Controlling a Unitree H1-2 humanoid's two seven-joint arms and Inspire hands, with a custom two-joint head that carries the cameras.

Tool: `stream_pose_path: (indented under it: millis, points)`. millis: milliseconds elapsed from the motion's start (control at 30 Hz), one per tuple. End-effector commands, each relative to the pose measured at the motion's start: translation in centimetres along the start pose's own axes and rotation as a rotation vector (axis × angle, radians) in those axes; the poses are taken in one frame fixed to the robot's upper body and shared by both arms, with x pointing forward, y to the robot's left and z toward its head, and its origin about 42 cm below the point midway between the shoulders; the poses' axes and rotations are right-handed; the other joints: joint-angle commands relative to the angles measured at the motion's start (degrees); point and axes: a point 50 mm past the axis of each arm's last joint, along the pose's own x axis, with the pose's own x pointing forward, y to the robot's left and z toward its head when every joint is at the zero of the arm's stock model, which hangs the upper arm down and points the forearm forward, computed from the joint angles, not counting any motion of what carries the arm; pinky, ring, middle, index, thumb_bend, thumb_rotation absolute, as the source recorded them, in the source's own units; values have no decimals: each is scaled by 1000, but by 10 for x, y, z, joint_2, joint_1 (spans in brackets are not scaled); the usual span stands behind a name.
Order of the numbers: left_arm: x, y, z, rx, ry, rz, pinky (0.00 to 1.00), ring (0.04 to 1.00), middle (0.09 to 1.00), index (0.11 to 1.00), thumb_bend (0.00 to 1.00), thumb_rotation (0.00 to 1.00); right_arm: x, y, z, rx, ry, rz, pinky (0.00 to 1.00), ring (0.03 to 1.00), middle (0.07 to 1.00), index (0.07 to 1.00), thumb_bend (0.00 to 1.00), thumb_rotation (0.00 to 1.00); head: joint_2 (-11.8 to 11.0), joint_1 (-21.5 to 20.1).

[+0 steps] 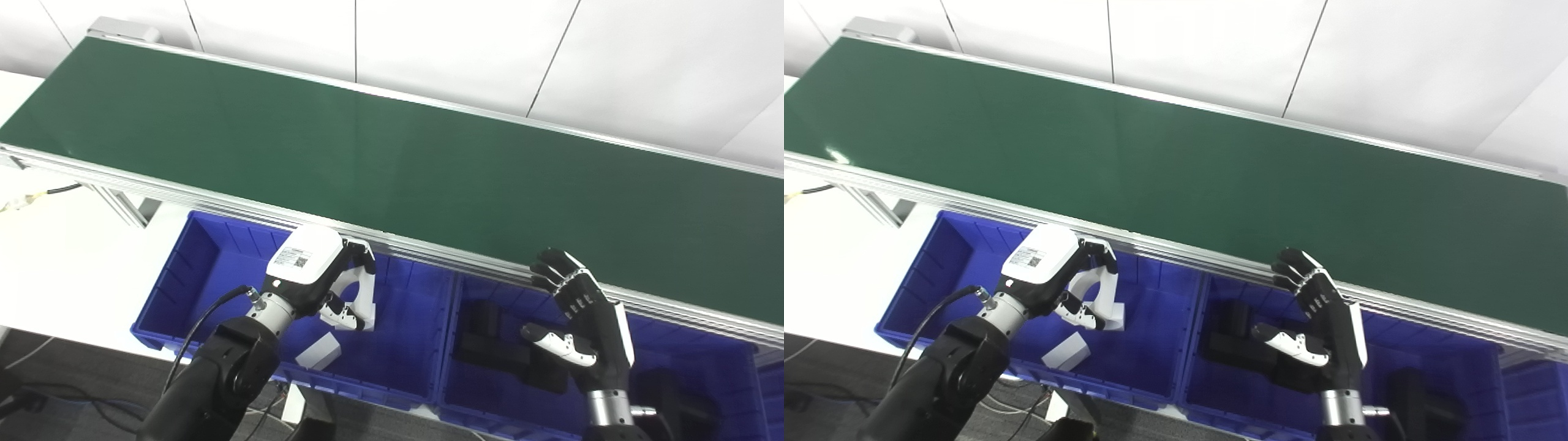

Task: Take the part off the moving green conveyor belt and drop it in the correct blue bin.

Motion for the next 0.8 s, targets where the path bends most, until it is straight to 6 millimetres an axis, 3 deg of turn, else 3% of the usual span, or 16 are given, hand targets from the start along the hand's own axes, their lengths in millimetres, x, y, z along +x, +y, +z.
stream_pose_path:
  millis: [0,767]
  points:
    - [1,13,4,5,-27,39,408,522,609,596,998,135,4,0,9,-8,-49,-1,729,779,808,793,984,303,0,0]
    - [-3,22,8,-27,-58,49,441,551,614,610,1000,155,3,2,8,0,-45,0,745,783,810,792,986,304,-6,-13]
